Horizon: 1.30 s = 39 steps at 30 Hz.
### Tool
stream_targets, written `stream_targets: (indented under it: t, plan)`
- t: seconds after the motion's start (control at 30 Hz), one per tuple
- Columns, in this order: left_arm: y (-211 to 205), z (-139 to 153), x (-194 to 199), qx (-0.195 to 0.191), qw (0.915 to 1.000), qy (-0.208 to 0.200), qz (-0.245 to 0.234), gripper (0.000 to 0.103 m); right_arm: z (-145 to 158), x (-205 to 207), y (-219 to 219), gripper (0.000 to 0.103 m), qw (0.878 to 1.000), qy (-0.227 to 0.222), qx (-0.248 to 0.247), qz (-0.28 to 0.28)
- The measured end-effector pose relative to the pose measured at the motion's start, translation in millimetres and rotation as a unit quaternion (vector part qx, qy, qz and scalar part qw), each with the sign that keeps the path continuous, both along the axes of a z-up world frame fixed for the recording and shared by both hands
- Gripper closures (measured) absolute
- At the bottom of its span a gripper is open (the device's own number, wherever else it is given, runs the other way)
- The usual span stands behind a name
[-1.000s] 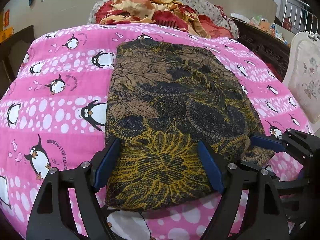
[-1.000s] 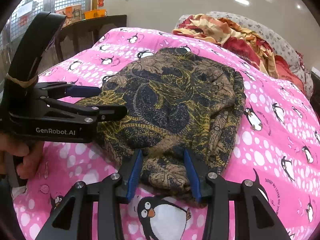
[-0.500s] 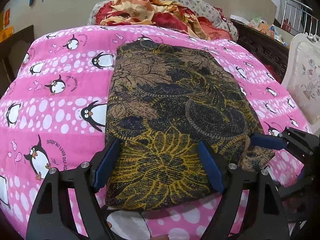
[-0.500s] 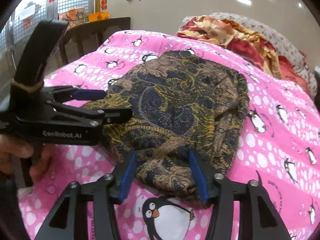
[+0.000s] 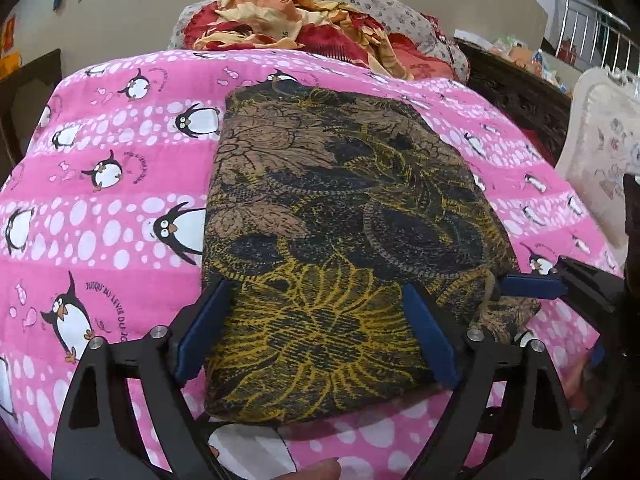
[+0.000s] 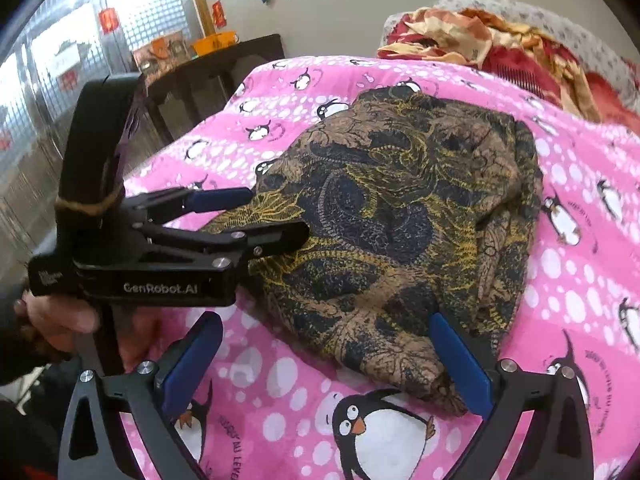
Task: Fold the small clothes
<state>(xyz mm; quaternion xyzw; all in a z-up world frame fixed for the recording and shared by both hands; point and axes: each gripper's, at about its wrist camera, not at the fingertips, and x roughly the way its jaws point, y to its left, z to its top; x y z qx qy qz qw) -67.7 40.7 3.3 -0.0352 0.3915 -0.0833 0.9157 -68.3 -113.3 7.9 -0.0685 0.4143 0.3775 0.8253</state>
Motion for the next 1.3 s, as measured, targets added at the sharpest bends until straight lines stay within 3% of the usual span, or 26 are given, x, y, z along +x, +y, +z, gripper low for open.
stream_targets:
  t: [0.13,0.23,0.4,0.5,0.53,0.63,0.7,0.8,0.87,0.9,0.93,0.97,1.03,1.13,1.23,1.3]
  plan:
    - [-5.0,-1.3,-0.6,0.009,1.0000,-0.001,0.000,0.012,1.9,-2.0,9.0,0.002,0.999,0.001,-0.039,0.022]
    - [0.1,-2.2,-1.0,-0.024,0.9997,-0.003,0.000,0.012,22.4,0.9,-6.8,0.023,0.999,0.016,-0.018,0.031]
    - [-4.3,-2.3,1.4,-0.022,0.9997,-0.006,-0.001,0.012,75.9,29.2,-49.9,0.026,0.998,-0.047,0.005,-0.033]
    - [-7.2,-1.7,3.9,-0.025,0.9996,-0.008,0.000,0.012,93.8,73.0,-48.6,0.063,0.994,-0.057,0.028,-0.087]
    - [-5.4,-1.8,3.5,-0.026,0.9996,-0.008,0.000,0.012,95.1,84.7,-40.6,0.065,0.993,-0.064,0.021,-0.092]
    - [-6.0,-1.7,3.4,-0.026,0.9996,-0.008,0.000,0.012,90.5,122.4,5.2,0.066,0.992,-0.087,0.001,-0.091]
    - [-5.8,-2.4,2.6,-0.026,0.9996,-0.009,0.001,0.012,82.5,143.0,30.9,0.066,0.994,-0.075,0.005,-0.085]
    - [-3.8,-3.0,-1.3,-0.031,0.9995,-0.010,0.001,0.012,57.8,181.3,61.5,0.066,0.993,-0.018,0.001,-0.114]
    - [-1.8,-3.5,-3.6,-0.035,0.9993,-0.011,0.002,0.012,40.4,200.1,66.4,0.072,0.991,0.011,0.006,-0.131]
    - [-2.0,-3.2,-3.2,-0.036,0.9993,-0.011,0.002,0.012,30.3,210.7,62.9,0.079,0.987,0.020,-0.014,-0.157]
    - [-0.9,-3.3,-3.6,-0.038,0.9992,-0.011,0.002,0.012,20.4,218.1,54.8,0.096,0.981,0.021,-0.032,-0.188]
    - [-0.6,-3.2,-2.6,-0.040,0.9991,-0.011,0.001,0.012,10.1,227.5,41.1,0.103,0.978,0.031,-0.023,-0.207]
    - [-0.3,-3.1,-1.6,-0.041,0.9991,-0.011,0.000,0.012,4.8,235.0,21.7,0.103,0.975,0.034,0.009,-0.221]
    - [1.2,-3.5,-3.1,-0.043,0.9990,-0.012,0.001,0.012,13.0,232.6,18.7,0.103,0.977,0.021,0.012,-0.212]
    - [2.2,-4.2,-4.4,-0.045,0.9989,-0.012,0.004,0.012,34.6,217.9,6.4,0.103,0.977,0.009,0.034,-0.209]
    - [2.4,-3.7,-3.3,-0.044,0.9990,-0.013,0.004,0.012,52.7,194.4,-0.6,0.103,0.983,-0.004,0.042,-0.180]
